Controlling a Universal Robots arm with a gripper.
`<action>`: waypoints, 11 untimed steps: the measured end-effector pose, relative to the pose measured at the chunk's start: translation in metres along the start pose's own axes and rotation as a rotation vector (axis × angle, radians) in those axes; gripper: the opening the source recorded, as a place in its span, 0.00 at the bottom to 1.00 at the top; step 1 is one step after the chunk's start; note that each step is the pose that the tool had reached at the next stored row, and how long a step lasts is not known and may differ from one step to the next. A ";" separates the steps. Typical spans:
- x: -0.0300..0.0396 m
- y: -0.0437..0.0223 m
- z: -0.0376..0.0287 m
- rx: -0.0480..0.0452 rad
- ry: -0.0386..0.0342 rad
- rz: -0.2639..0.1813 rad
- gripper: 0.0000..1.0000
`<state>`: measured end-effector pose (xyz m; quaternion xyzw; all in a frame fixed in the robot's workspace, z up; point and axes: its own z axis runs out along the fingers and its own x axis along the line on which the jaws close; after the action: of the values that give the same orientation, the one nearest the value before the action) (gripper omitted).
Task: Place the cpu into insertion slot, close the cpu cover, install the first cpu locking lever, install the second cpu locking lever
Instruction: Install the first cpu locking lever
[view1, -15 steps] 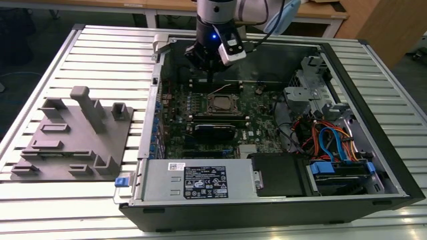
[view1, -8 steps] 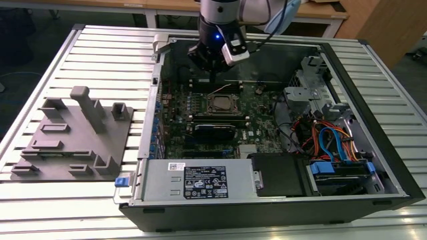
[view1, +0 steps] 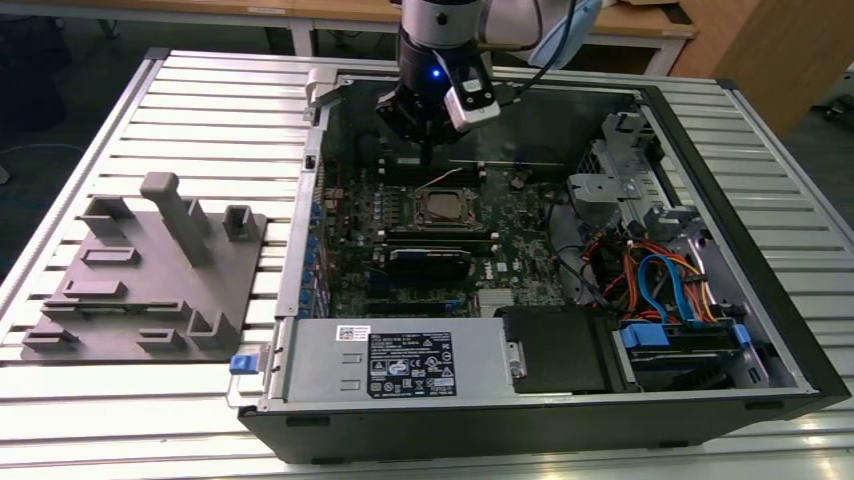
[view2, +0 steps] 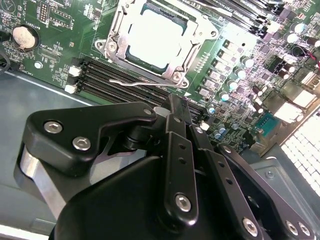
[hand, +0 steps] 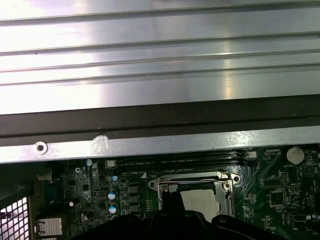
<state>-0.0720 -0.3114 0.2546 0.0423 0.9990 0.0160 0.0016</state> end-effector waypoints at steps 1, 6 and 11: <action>0.0000 0.0000 0.0000 0.0000 0.0000 0.000 0.10; -0.0001 0.0000 0.0000 -0.0011 0.0001 0.000 0.10; -0.0002 -0.0006 0.0010 -0.0204 0.0015 0.000 0.10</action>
<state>-0.0718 -0.3120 0.2536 0.0421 0.9988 0.0263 0.0013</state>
